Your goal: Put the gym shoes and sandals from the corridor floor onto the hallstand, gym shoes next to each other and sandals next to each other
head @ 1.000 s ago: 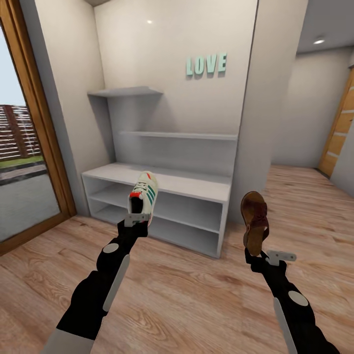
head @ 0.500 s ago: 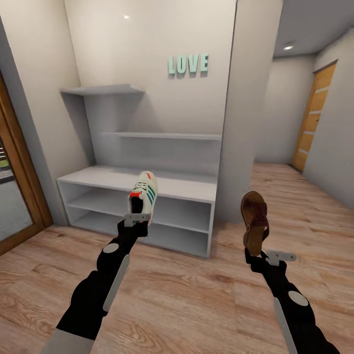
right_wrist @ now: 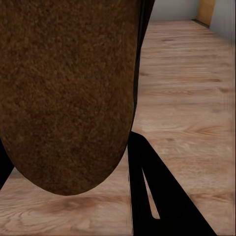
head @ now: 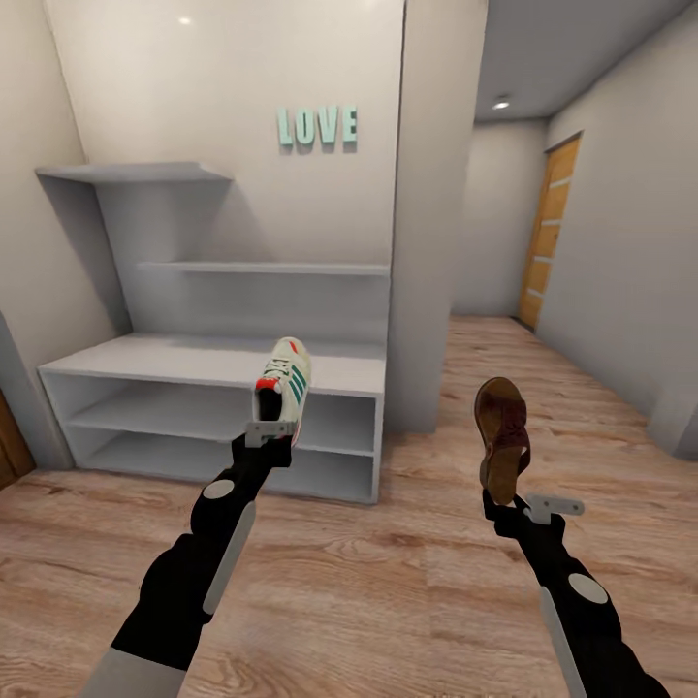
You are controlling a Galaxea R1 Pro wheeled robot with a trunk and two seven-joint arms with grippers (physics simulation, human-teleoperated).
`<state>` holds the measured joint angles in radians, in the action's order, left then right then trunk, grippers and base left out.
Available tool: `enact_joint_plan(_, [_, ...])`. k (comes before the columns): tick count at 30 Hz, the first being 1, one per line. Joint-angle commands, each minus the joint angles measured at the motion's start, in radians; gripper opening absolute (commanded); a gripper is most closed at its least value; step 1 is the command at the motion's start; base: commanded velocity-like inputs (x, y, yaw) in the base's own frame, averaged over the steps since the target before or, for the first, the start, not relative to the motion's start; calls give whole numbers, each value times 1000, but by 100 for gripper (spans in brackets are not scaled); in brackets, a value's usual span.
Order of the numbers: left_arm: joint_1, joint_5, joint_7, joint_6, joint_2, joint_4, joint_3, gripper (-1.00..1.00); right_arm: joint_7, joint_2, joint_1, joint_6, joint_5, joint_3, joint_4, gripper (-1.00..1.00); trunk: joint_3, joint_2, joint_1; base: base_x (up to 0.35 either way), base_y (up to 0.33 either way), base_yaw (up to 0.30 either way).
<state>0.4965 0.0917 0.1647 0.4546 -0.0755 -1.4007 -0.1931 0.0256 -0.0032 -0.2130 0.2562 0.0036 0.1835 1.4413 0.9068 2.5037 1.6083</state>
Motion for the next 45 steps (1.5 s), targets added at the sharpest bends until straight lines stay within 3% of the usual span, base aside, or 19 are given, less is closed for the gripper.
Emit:
enact_joint_plan(1, [1, 10, 9, 4, 0, -1, -2, -100, 0, 0, -1, 7, -2, 1, 2, -100, 1, 1, 0, 0, 234, -298])
enact_joint_plan(9, [1, 10, 9, 4, 1, -1, -2, -100, 0, 0, -1, 6, -2, 0, 2, -100, 1, 1, 0, 0, 285, -85])
enact_joint_plan(20, [1, 10, 9, 4, 0, -1, -2, -100, 0, 0, -1, 8, -2, -1, 2, -100, 1, 1, 0, 0, 18, 0])
enact_joint_plan(31, [1, 10, 9, 4, 1, -1, -1, -100, 0, 0, -1, 7, -2, -1, 2, -100, 1, 1, 0, 76, 258, -137])
enact_joint_plan(45, [1, 10, 9, 4, 1, -1, -2, -100, 0, 0, -1, 8, -2, -1, 2, -100, 1, 1, 0, 9, 77, -1])
